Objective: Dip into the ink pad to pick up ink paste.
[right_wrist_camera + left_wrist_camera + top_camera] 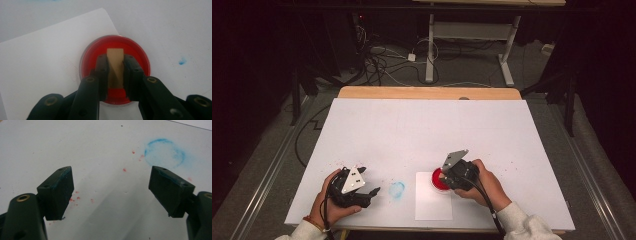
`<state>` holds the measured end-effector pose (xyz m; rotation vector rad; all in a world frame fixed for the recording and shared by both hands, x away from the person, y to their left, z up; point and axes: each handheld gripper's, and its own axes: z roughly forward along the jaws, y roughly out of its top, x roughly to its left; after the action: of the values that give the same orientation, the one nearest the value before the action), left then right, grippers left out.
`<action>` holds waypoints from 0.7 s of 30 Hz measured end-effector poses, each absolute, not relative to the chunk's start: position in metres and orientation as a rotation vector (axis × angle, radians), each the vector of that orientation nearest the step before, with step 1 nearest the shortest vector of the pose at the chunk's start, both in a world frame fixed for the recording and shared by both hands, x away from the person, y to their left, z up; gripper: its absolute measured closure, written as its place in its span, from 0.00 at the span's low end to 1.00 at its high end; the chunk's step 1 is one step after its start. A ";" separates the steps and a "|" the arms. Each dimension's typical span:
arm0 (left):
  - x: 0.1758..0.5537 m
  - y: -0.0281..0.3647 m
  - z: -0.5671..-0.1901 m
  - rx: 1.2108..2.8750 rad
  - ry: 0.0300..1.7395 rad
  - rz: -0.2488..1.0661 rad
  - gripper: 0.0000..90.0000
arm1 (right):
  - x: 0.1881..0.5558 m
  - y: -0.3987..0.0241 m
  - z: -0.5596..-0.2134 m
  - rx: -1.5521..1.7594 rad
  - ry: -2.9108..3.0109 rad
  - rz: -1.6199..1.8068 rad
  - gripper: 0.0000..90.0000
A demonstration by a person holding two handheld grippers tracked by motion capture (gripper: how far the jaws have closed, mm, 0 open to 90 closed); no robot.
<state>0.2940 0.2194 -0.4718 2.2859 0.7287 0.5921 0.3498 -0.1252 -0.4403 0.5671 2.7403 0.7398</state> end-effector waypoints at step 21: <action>0.292 0.215 -0.470 2.294 0.720 0.598 0.22 | 0.350 -0.125 -0.444 0.620 2.743 0.730 0.85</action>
<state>0.2919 0.2154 -0.4704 2.2939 0.7204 0.5982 0.3496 -0.1248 -0.4439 0.6195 2.7426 0.7301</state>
